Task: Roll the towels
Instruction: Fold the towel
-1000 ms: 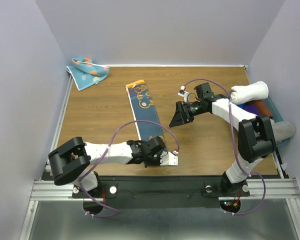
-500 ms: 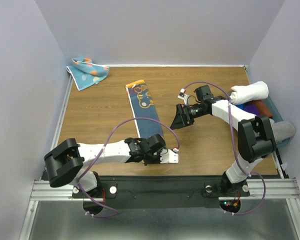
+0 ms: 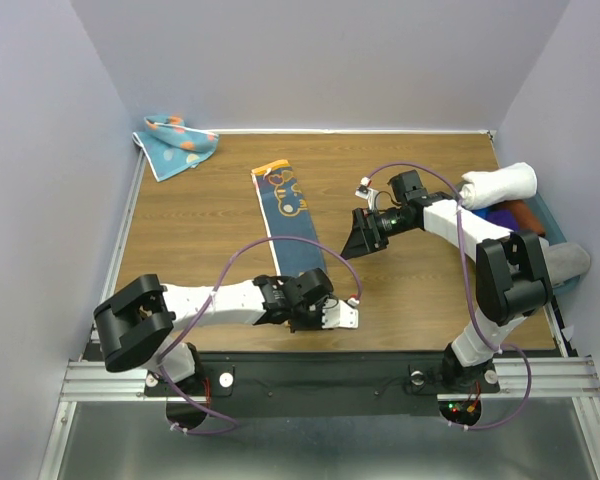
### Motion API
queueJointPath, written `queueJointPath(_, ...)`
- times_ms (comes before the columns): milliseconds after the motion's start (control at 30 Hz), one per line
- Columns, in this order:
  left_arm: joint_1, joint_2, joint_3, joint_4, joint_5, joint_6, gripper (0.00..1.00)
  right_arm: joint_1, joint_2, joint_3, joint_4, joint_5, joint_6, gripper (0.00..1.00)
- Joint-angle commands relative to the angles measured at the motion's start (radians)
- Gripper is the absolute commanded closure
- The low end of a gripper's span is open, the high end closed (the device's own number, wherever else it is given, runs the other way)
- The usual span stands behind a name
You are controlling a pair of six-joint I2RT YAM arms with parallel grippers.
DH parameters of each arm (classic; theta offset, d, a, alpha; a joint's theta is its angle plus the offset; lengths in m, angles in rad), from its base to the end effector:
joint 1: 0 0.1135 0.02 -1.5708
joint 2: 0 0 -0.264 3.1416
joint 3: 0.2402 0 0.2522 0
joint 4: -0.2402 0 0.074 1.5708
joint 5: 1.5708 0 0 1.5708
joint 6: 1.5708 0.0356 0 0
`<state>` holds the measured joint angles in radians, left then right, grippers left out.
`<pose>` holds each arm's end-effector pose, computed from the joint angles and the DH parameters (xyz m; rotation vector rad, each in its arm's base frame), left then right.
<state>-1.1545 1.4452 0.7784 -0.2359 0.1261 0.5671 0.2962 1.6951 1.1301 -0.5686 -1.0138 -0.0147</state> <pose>0.1108 -0.2618 0.1853 1.9376 1.5930 -0.4035 0.3078 0.1255 0.2109 -0.6895 2.4145 1.4478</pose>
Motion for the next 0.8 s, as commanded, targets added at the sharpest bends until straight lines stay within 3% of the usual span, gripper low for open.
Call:
queueJointPath(0, -0.002, 0.021, -0.007, 0.000, 0.050, -0.001, 0.64, 0.003, -0.002, 0.010, -0.005, -0.012, -0.025, 0.00)
queueJointPath(367, -0.002, 0.093, -0.019, 0.014, 0.032, -0.015, 0.69, 0.001, 0.000, 0.005, -0.008, -0.014, -0.025, 0.00)
queueJointPath(567, 0.015, 0.139, 0.012, -0.016, 0.047, -0.015, 0.81, 0.001, -0.002, 0.003, -0.010, -0.017, -0.028, 0.00)
queueJointPath(700, 0.018, 0.172, 0.039, -0.049, 0.044, -0.018, 0.97, 0.001, -0.002, 0.005, -0.010, -0.016, -0.028, 0.01)
queueJointPath(767, 0.018, 0.173, 0.048, -0.059, 0.049, -0.010, 1.00, 0.001, -0.003, 0.005, -0.010, -0.016, -0.030, 0.01)
